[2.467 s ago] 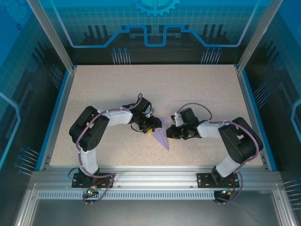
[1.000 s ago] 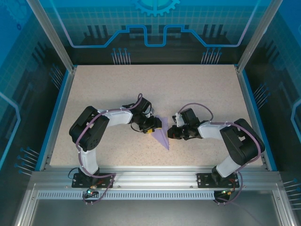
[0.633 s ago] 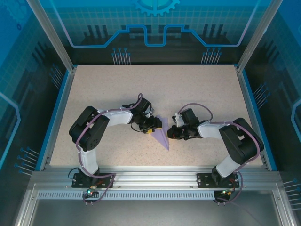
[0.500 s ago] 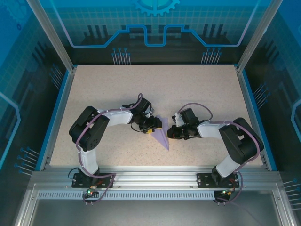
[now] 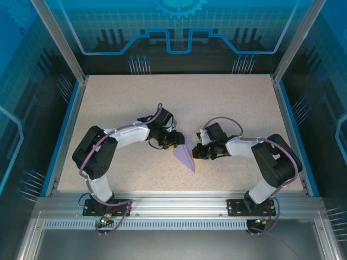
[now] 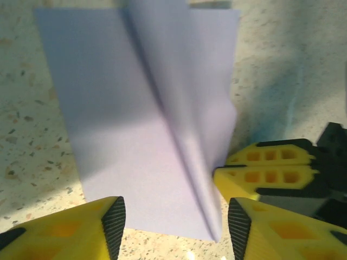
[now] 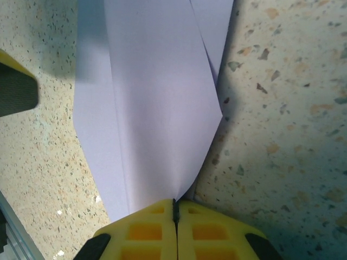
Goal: Fold a paper plane with a square sheet of paper (fold left side to right side)
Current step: Fourth fold the wing at the center of the table.
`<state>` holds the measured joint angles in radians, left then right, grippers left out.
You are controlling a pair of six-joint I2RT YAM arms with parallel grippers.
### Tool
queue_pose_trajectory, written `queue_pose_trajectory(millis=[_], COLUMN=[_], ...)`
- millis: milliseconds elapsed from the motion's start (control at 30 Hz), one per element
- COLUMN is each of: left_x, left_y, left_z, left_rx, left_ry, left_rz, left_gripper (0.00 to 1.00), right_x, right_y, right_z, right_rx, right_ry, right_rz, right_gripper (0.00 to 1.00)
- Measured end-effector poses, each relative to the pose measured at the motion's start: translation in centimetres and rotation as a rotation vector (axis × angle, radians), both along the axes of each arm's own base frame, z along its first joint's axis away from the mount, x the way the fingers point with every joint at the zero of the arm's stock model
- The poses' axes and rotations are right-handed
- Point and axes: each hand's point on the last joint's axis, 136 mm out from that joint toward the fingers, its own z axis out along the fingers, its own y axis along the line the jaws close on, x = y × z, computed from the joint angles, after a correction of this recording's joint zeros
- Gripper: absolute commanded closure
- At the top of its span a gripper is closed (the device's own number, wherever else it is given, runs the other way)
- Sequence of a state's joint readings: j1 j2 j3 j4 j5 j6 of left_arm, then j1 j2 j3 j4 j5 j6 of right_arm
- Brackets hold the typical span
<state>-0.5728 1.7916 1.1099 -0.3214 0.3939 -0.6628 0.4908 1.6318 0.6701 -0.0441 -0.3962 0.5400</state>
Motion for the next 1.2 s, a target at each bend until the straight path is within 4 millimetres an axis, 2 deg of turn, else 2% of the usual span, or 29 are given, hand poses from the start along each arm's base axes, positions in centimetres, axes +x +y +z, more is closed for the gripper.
queue_pose_trajectory(millis=[167, 433, 567, 867, 1033, 1200], left_x=[1.0, 1.2, 1.1, 1.3, 1.1, 1.1], left_y=[-1.2, -3.5, -3.6, -3.1, -2.7, -2.7], left_z=[0.6, -1.4, -2.4, -3.2, -4.6, -4.7], left_rx=[-0.029, -0.047, -0.034, 0.001, 0.029, 0.028], left_ry=[-0.015, 0.036, 0.056, 0.056, 0.077, 0.079], left_rz=[-0.022, -0.074, -0.077, -0.062, -0.056, -0.055], left_gripper=[0.76, 0.85, 0.87, 0.94, 0.95, 0.95], right_x=[0.0, 0.0, 0.0, 0.0, 0.0, 0.0], right_y=[0.0, 0.1, 0.1, 0.1, 0.1, 0.2], right_z=[0.0, 0.0, 0.0, 0.0, 0.0, 0.0], right_rx=[-0.01, -0.019, -0.028, -0.033, -0.034, -0.04], right_ry=[0.001, -0.003, -0.003, -0.005, -0.006, -0.009], right_rz=[0.007, 0.01, 0.014, 0.018, 0.02, 0.022], right_gripper=[0.97, 0.98, 0.98, 0.98, 0.97, 0.95])
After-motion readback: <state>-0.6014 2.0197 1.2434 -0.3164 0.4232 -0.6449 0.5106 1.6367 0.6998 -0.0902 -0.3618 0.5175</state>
